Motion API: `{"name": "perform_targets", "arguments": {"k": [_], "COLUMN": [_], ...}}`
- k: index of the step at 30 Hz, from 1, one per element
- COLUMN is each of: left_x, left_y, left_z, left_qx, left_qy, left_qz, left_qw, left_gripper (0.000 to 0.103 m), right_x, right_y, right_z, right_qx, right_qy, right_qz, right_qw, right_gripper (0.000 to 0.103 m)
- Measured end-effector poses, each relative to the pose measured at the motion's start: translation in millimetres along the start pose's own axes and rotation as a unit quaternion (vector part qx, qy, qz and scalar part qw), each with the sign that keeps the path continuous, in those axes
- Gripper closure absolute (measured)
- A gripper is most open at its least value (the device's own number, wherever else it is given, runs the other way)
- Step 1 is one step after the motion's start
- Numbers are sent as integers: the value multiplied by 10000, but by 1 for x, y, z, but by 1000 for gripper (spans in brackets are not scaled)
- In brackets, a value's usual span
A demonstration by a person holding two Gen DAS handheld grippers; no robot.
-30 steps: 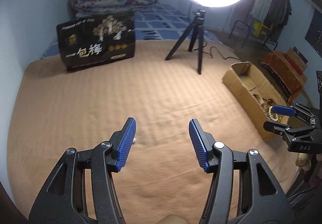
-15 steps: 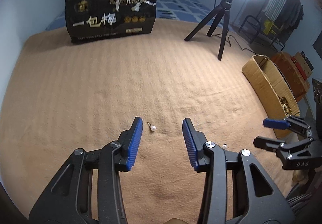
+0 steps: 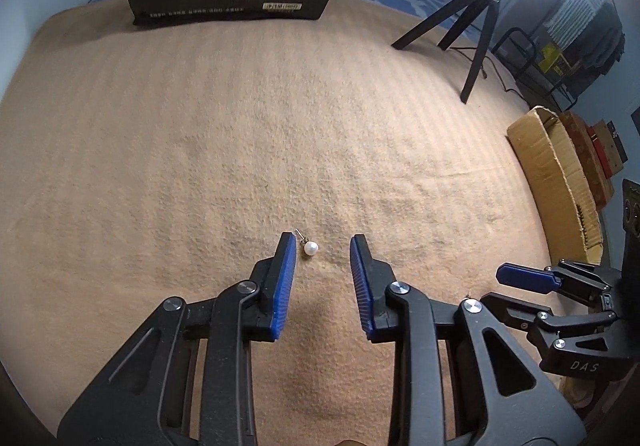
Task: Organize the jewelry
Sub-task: 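Close left tool on its pearl earring while right tool closes on the other earring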
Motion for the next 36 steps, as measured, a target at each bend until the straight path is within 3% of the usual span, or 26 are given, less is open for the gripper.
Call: {"name": "perform_targets", "arguments": {"k": [12,24,31,36], "left_x": [17,23,24,23], "left_y": [2,2,2,4], "left_z": [3,3,2,1], "left_qx": [-43,63,93,99], "left_qy": [107,158,146,136], "left_qz": [60,235,298,313], "left_qw": [9999,9996,9994,9994], "left_gripper": [76,86,92,94], "right_x": [22,34,38,40], "right_y": [6,25,33,36], "right_z": [7,4,-1,-3], "right_qx": [-3,-267,-369,-369], "right_qy": [204,276,271,237], "right_qz": [-20,-199,-420,-415], "right_qw": [9998,9991,9981,9982], "right_gripper": [69,74,90,96]}}
Point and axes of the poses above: each gripper's, at about its wrist camera, not at the fingertips, and x roughly the way its jaws point, y to its left, z to its top, the point moved 1 cm from there along x, roughly the way its jaws point, and after that the axes turned 1 degree about y, right-handed, at the moved point
